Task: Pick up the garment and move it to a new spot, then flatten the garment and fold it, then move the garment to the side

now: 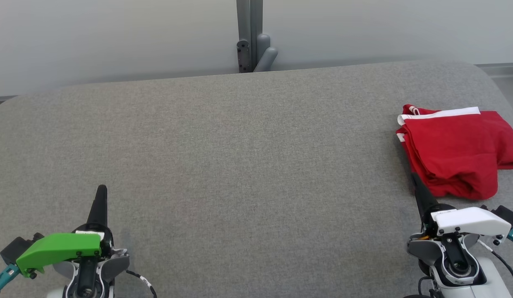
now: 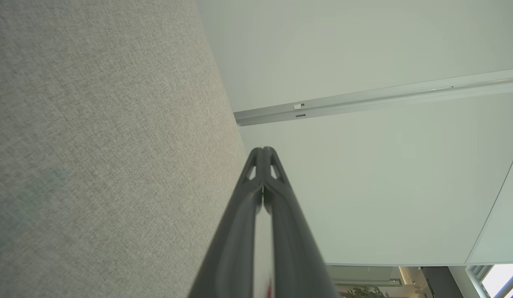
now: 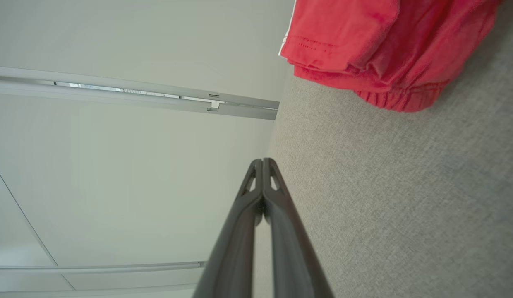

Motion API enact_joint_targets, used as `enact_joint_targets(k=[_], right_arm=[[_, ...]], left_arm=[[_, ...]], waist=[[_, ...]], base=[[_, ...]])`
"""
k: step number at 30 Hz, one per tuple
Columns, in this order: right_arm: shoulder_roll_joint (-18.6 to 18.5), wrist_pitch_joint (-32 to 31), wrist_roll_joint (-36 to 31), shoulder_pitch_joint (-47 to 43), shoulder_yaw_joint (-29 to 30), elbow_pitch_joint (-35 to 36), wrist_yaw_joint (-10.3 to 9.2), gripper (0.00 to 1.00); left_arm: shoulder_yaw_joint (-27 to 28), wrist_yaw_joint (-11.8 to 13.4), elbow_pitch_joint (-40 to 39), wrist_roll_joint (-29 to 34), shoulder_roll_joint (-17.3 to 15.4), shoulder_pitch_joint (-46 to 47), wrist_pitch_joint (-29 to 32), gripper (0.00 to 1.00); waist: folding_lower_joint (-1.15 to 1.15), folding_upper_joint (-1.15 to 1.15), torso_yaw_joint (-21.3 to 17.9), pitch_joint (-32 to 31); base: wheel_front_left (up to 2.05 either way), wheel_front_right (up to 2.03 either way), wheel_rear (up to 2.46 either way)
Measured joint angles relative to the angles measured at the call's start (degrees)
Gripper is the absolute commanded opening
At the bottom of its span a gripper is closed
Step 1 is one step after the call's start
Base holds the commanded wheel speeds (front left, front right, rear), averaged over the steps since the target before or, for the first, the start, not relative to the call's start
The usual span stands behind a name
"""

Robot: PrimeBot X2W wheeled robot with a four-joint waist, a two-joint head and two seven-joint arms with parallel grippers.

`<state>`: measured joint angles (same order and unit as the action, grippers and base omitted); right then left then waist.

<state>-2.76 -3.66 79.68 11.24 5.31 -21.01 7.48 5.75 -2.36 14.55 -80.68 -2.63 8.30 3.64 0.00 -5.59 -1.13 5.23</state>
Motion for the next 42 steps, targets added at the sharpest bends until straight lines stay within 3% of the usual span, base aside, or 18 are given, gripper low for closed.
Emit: enact_joint_targets(k=[26, 42], right_arm=[[-0.23, -2.6, 11.6, 0.87, 1.48, 1.03, 0.0, 0.0], [-0.31, -2.83, 12.27, 0.92, 1.52, 1.1, 0.0, 0.0]], left_arm=[[1.33, -0.09, -1.14, -10.29, -0.05, 1.75, 2.88, 0.0], [1.38, -0.09, -1.19, -11.11, -0.07, 1.82, 3.09, 0.0]], waist=[[0.0, 0.0, 1.04, 0.15], [0.0, 0.0, 1.1, 0.16]], base=[[0.0, 0.0, 0.0], [0.0, 0.0, 0.0]])
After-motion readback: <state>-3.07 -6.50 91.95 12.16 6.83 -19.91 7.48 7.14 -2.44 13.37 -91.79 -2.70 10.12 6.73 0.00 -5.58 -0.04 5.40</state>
